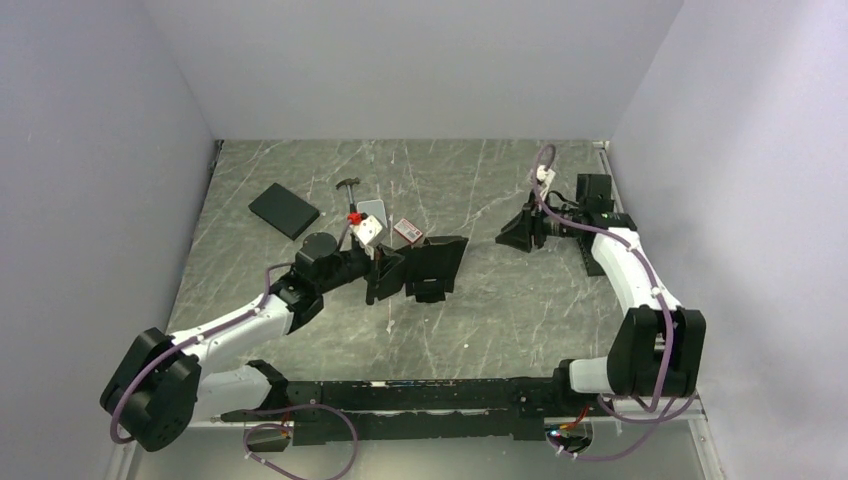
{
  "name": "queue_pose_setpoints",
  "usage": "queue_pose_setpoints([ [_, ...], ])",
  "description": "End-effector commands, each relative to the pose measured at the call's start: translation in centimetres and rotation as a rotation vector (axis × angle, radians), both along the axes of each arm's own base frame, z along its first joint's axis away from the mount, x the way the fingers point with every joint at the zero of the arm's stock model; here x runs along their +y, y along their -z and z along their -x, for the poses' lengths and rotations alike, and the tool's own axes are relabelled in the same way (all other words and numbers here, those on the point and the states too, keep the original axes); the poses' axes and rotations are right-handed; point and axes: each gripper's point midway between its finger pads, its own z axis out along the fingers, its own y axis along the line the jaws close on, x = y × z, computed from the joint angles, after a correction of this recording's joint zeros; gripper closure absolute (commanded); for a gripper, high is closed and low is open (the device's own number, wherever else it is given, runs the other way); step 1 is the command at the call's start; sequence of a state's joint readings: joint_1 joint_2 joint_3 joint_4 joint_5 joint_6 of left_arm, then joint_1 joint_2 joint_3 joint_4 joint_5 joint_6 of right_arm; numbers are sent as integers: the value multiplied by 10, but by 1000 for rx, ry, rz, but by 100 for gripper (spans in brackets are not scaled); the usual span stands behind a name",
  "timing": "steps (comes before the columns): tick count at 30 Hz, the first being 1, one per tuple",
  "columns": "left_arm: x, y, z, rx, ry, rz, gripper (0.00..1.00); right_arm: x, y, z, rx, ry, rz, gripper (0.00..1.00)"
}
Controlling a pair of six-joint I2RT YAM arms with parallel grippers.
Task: Fold the paper box
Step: Fold the paper box at the center of the board.
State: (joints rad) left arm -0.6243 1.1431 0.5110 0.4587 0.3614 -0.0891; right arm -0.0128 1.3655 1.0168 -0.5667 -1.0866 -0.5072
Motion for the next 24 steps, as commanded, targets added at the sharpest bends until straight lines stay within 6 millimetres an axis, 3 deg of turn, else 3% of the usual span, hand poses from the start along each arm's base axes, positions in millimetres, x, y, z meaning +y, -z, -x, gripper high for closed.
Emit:
queue_pose_setpoints([
  [1, 5, 4, 2, -81, 29, -80, 100, 0, -16, -24, 2, 143, -121, 63],
  [5, 3, 7, 4, -79, 53, -90, 100, 13, -1, -47, 87, 224, -143, 79],
  [10, 1, 7, 4, -76, 63, -84, 100, 37, 27, -61, 127, 211, -70, 86],
  [13, 0, 7, 3, -77, 59, -71, 100, 56, 39, -59, 144, 155, -45, 86],
  [16, 1, 10, 1, -55, 43, -69, 100, 71, 38, -52, 124, 77, -33, 86],
  [21, 8, 12, -9, 14, -27, -23, 100, 81, 30, -30, 70, -23, -33, 87],
  [24, 12, 14, -15, 64, -46, 4, 100, 81, 32, -27, 54, -29, -8, 85],
])
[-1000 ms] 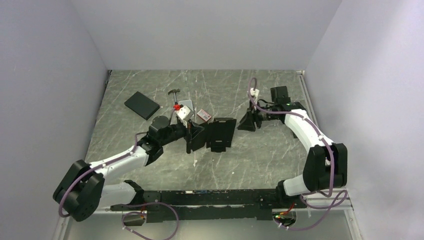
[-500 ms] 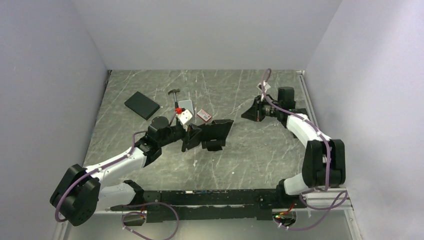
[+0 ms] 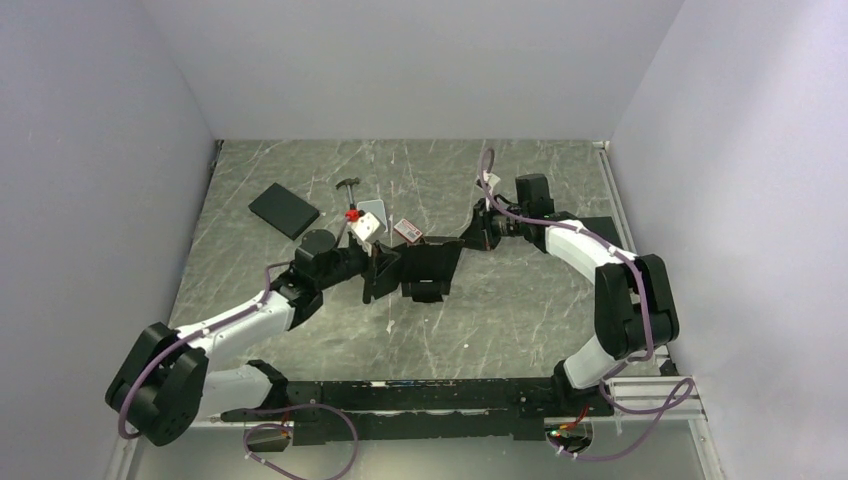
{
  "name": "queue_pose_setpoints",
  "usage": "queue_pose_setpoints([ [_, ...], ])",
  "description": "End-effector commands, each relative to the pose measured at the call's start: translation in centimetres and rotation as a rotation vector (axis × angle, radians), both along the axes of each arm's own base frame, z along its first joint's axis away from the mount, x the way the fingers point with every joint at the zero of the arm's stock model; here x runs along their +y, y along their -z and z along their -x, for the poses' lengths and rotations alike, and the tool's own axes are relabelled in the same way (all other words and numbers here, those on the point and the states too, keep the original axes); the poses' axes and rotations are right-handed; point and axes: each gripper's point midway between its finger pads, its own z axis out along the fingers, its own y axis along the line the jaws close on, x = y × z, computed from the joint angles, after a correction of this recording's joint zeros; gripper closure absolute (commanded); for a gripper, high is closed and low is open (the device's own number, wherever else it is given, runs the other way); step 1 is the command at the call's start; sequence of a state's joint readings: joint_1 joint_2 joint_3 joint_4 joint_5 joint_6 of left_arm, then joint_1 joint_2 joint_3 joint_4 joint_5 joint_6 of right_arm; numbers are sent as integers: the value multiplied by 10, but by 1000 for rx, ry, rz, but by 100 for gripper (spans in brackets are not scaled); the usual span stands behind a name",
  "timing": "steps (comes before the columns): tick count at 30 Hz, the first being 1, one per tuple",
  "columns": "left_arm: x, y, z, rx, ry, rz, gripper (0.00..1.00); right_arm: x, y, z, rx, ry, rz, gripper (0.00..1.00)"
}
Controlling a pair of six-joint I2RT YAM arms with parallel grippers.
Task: Fold the paper box
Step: Fold the paper box at the center of the board.
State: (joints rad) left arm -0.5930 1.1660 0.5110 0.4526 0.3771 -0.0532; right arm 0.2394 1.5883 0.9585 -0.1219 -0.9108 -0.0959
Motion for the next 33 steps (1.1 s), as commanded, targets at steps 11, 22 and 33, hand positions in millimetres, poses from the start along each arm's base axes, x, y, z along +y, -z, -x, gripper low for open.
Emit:
queue_pose_setpoints([
  [11, 3, 8, -11, 135, -44, 57, 100, 8, -18, 7, -131, -103, 32, 78],
  [22, 3, 14, -17, 191, -69, 51, 100, 8, -10, 26, -147, -224, 73, 74],
  [33, 3, 14, -16, 190, -54, 54, 100, 4, 4, 40, -126, -330, 107, 70],
])
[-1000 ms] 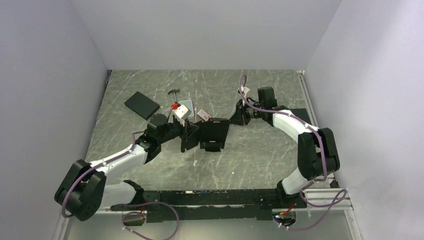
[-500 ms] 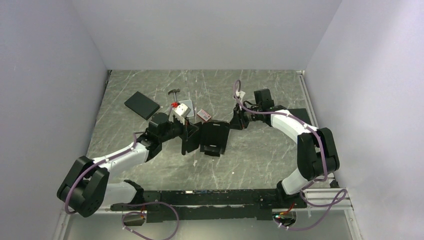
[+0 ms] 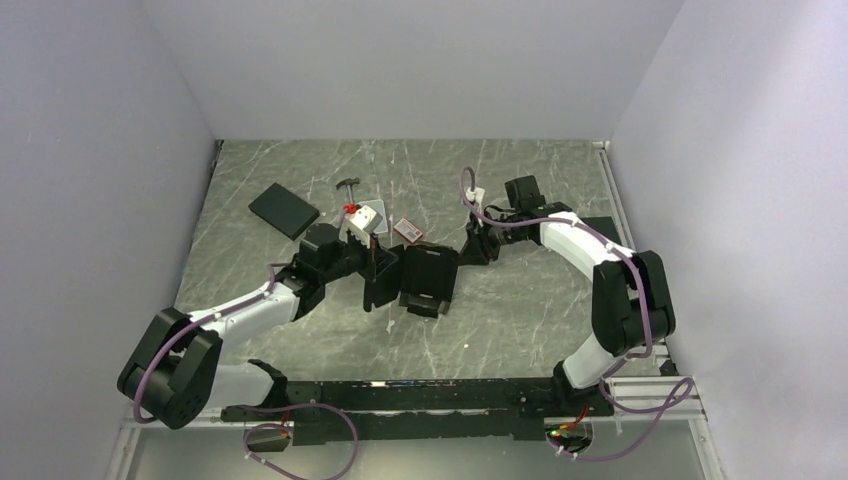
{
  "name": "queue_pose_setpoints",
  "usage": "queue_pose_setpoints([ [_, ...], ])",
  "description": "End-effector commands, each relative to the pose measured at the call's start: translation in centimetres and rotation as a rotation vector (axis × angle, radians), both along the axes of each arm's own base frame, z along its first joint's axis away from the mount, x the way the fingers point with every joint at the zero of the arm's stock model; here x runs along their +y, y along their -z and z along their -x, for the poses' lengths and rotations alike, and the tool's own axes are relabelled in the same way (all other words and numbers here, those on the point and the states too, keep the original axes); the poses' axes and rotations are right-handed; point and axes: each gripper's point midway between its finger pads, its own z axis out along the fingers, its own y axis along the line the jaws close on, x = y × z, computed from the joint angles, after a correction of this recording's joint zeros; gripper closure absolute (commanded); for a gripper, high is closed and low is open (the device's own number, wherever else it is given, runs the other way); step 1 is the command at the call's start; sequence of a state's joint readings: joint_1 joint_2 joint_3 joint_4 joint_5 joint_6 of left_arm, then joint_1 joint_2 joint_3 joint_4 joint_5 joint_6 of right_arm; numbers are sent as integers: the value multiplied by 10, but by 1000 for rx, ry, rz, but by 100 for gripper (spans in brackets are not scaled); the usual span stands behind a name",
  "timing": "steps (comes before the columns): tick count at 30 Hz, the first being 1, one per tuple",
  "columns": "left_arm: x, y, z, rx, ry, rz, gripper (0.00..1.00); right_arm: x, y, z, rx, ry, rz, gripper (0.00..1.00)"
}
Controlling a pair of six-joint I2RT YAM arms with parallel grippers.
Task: Fold the paper box
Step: Fold the paper box at the center of the board.
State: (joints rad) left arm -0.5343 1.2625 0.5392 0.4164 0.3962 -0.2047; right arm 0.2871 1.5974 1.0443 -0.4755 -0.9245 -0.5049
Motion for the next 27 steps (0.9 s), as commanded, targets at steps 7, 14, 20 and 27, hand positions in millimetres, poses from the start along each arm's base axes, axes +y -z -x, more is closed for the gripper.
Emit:
queue_pose_setpoints([
  [7, -10, -14, -2, -8, 47, 39, 100, 15, -10, 15, -25, -136, -41, 70],
  [14, -10, -14, -3, 5, 43, 41, 100, 22, -17, 30, -11, -211, -86, 67],
  [20, -11, -13, -3, 15, 41, 40, 100, 15, -13, 38, -50, -279, -49, 52],
  [27, -14, -15, 0, 5, 70, 59, 100, 19, -12, 44, -70, -301, -49, 46],
])
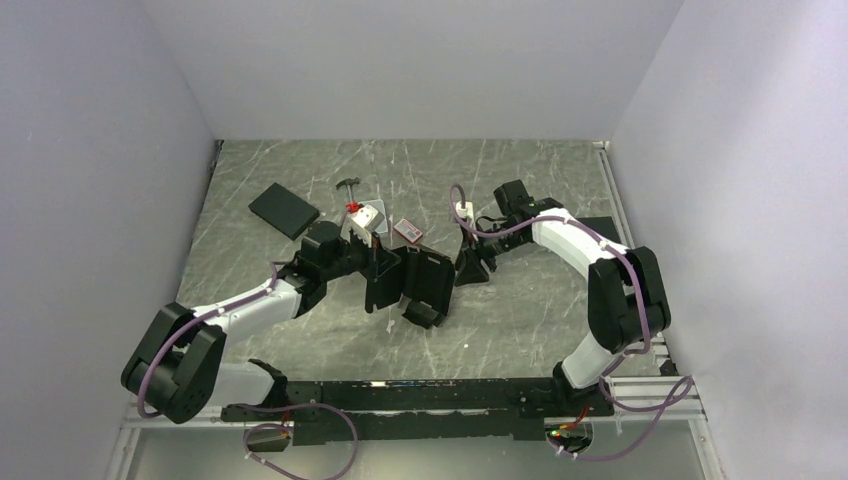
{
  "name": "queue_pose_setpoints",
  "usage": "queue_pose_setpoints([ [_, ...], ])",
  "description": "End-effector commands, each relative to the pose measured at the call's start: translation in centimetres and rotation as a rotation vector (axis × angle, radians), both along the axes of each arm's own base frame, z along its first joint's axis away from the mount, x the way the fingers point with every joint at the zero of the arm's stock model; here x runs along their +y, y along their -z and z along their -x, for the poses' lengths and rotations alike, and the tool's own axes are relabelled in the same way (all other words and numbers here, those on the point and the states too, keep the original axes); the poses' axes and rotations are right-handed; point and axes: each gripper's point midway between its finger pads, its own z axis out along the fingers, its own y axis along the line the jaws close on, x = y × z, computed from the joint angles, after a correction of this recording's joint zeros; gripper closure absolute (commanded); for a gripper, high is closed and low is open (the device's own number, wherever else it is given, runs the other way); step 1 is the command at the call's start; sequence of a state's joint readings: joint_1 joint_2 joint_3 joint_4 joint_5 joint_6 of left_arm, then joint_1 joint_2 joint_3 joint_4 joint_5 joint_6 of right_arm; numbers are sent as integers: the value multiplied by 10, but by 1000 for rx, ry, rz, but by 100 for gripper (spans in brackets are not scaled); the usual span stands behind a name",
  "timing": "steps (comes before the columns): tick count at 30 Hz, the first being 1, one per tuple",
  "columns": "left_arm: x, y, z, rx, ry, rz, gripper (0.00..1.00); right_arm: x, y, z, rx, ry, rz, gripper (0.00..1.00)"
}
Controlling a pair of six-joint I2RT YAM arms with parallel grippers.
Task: Fold the paper box
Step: Fold the paper box at the center of the board.
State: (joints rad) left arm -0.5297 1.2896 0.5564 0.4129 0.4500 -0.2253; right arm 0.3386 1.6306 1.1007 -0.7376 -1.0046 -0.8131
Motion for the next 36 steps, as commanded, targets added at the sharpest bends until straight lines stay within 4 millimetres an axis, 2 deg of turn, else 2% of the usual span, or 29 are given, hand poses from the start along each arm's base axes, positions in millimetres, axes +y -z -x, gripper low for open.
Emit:
queue_pose_setpoints([
  [1, -8, -17, -4, -30, 31, 44, 100, 12, -13, 5, -46, -62, -50, 46],
  [8, -15, -20, 0, -26, 75, 71, 100, 27, -19, 2, -31, -22, -66, 48],
  [14, -16, -22, 1, -18, 80, 79, 100, 29, -13, -5, -8, 26, -39, 45],
  [19, -7, -20, -1, -6, 24, 51, 100, 11, -18, -7, -19, 32, -42, 41],
  [23, 2, -24, 0, -3, -57, 104, 100, -9, -26, -20, -45, 147, -51, 40],
  [25, 5, -30, 1, -18, -85, 156, 100, -15, -22, -25, -65, 199, -20, 40],
  [29, 8, -33, 0, -27, -117, 185, 100, -20, -20, -23, -50, 229, -34, 40],
  [33, 6, -31, -4, -19, -119, 174, 100, -16, -23, -22, -30, 220, -79, 38],
  [36, 3, -32, -3, -21, -102, 187, 100, -14, -13, -37, -31, 287, -61, 34],
])
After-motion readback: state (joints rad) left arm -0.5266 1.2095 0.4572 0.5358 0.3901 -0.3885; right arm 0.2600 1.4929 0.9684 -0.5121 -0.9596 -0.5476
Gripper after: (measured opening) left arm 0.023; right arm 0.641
